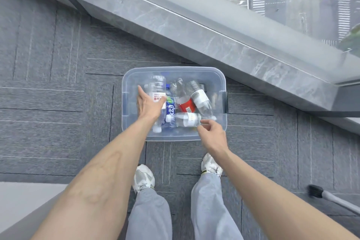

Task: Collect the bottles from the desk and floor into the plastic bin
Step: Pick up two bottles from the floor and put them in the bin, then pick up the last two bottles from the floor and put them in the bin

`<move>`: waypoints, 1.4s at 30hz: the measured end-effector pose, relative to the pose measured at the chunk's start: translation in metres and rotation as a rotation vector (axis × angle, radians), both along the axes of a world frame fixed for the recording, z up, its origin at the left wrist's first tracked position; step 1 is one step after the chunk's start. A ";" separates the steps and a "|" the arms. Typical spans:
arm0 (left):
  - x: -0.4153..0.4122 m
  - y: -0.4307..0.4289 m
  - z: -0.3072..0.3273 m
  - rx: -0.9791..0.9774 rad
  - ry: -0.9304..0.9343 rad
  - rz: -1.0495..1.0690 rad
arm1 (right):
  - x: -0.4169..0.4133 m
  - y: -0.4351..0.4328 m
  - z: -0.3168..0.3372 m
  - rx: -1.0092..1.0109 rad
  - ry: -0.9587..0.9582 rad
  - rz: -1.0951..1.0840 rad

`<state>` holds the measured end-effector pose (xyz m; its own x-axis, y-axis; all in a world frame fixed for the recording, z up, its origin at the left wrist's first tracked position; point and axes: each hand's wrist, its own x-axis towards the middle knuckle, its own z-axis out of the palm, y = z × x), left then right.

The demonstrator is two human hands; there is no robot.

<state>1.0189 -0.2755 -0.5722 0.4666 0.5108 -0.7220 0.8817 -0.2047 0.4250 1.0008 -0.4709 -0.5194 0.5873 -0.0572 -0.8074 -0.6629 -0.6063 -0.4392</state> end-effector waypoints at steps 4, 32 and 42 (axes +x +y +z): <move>-0.010 -0.001 0.025 0.048 0.062 -0.014 | 0.000 -0.002 0.016 0.018 0.002 0.010; -0.045 -0.090 0.496 -0.382 -0.340 0.149 | -0.018 -0.047 0.455 0.311 -0.361 -0.468; -0.076 -0.131 0.545 -0.472 -0.318 -0.383 | -0.128 -0.090 0.509 0.228 -0.610 -0.818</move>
<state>0.9429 -0.4063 -0.0274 0.7779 -0.0684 -0.6247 0.6015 -0.2068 0.7716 0.8726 -0.5607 -0.0104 0.7495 -0.5044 -0.4288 -0.4614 0.0666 -0.8847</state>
